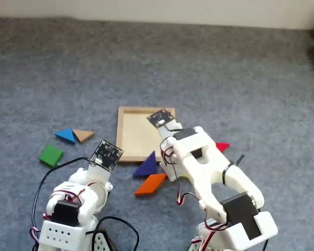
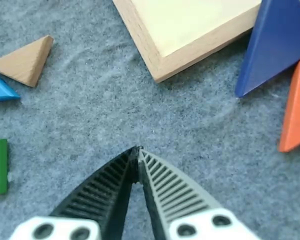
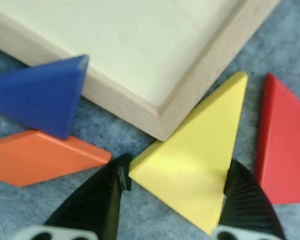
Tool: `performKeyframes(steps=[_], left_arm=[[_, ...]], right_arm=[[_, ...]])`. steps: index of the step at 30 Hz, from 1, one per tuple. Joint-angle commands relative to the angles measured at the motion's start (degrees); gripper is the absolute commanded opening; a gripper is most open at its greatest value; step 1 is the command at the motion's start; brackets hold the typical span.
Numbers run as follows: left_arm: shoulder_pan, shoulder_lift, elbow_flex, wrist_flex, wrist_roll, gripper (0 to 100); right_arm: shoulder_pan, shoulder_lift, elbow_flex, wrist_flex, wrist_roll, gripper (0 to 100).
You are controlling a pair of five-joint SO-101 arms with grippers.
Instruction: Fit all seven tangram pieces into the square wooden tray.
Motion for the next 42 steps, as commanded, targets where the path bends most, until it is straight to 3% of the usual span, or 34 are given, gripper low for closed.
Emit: performKeyframes(steps=[1,6,18,24,30,42], left_arm=[[-0.4,-1.19,1.1,0.35,0.35,1],[-0.4,-1.19,1.1,0.35,0.35,1],[-0.4,-1.19,1.1,0.35,0.35,1],[-0.4,-1.19,1.1,0.35,0.35,1],[-0.4,-1.19,1.1,0.35,0.35,1],[-0.4,-1.19,1.1,0.35,0.35,1]], right_arm=[[2.24,-0.48,0.13,0.31,0.18,19.1],[5.58,-4.88,-3.38,5.32,0.35,19.1],[4.35,-21.32,-4.7,9.71,-0.44,19.0],[-0.92,-21.14,-12.62,8.31,-8.0,19.0],[-4.97,-21.05,-18.42,-0.92,-14.86,19.0],[-6.55,-20.97,-10.77,-19.74,-24.53,19.0]])
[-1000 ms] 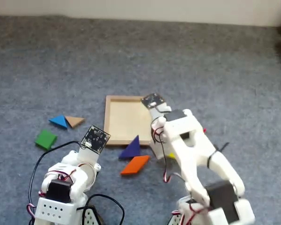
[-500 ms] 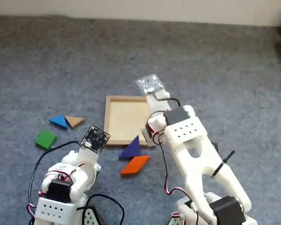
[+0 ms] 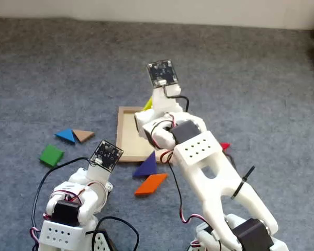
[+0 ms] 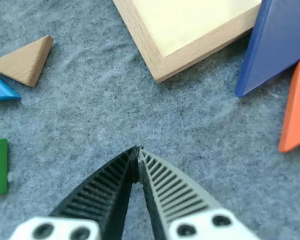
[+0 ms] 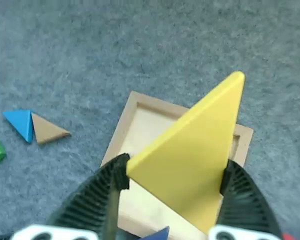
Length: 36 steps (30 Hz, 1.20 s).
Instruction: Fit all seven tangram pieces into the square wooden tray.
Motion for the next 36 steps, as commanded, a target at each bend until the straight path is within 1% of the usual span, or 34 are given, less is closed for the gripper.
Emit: performKeyframes(steps=[1,3,7,13,16,23,27,29,33,36], left_arm=[[-0.4,-1.19,1.1,0.35,0.35,1],[-0.4,-1.19,1.1,0.35,0.35,1],[-0.4,-1.19,1.1,0.35,0.35,1],[-0.4,-1.19,1.1,0.35,0.35,1],[-0.4,-1.19,1.1,0.35,0.35,1],[-0.4,-1.19,1.1,0.35,0.35,1],[-0.4,-1.19,1.1,0.35,0.35,1],[-0.4,-1.19,1.1,0.35,0.35,1],[-0.4,-1.19,1.1,0.35,0.35,1],[-0.4,-1.19,1.1,0.35,0.35,1]], right_arm=[[-0.48,-1.71,0.84,-4.88,-1.67,19.0],[-0.48,1.19,1.01,-5.67,-1.67,19.0],[-0.4,11.74,-1.36,-5.41,-1.67,19.0],[-0.4,21.49,-12.88,2.15,-1.67,19.0],[-0.31,23.96,-15.78,2.68,-1.67,19.0],[-0.31,26.95,-16.04,2.77,-1.67,19.4],[1.54,27.03,-15.96,2.86,-1.67,19.7],[2.51,27.12,-16.22,4.44,-1.67,21.4],[2.68,27.12,-16.31,10.15,-1.67,31.1],[2.51,27.12,-16.31,11.03,-1.67,32.3]])
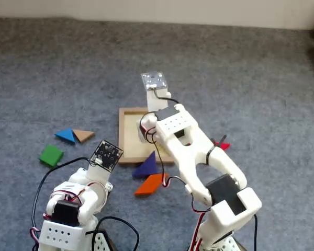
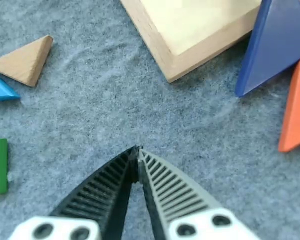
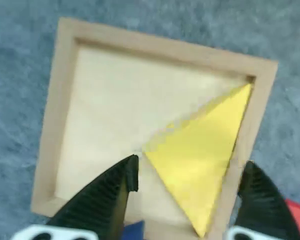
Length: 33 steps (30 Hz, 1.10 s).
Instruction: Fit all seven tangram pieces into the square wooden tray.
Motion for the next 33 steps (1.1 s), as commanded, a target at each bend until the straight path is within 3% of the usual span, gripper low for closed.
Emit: performKeyframes(steps=[1,9,17,24,33], left_arm=[[-0.4,-1.19,1.1,0.35,0.35,1],[-0.4,-1.19,1.1,0.35,0.35,1],[-0.4,-1.19,1.1,0.35,0.35,1],[-0.4,-1.19,1.1,0.35,0.35,1],[-0.4,-1.19,1.1,0.35,0.35,1]], right_arm=[[0.75,-0.84,-3.56,1.19,-0.35,32.3],[0.04,-3.21,-6.29,2.95,0.18,31.0],[0.75,-7.87,-7.96,7.52,8.62,6.3],[10.33,-8.75,-9.54,18.68,10.2,6.2],[19.47,-8.57,-12.97,27.12,35.69,18.7]])
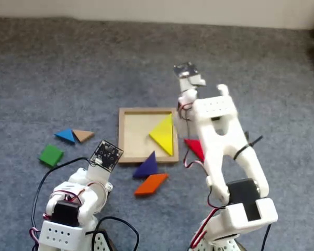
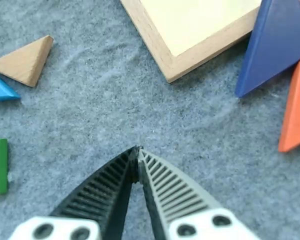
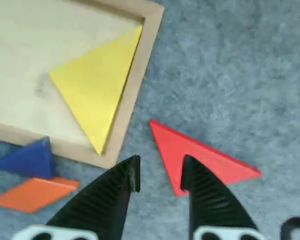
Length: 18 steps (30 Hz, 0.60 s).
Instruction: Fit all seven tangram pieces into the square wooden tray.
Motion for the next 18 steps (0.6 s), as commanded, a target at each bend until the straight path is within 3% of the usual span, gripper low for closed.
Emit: performKeyframes(steps=[1,6,13,18], left_arm=[[-0.4,-1.19,1.1,0.35,0.35,1],[-0.4,-1.19,1.1,0.35,0.35,1],[-0.4,-1.19,1.1,0.35,0.35,1],[-0.4,-1.19,1.1,0.35,0.35,1]], right_arm=[[2.86,-3.38,-3.21,1.19,13.63,20.6],[6.99,-3.03,-2.95,1.19,32.88,29.5],[9.27,-0.92,1.54,1.19,47.38,38.4],[10.68,3.47,4.09,1.19,56.7,39.0]])
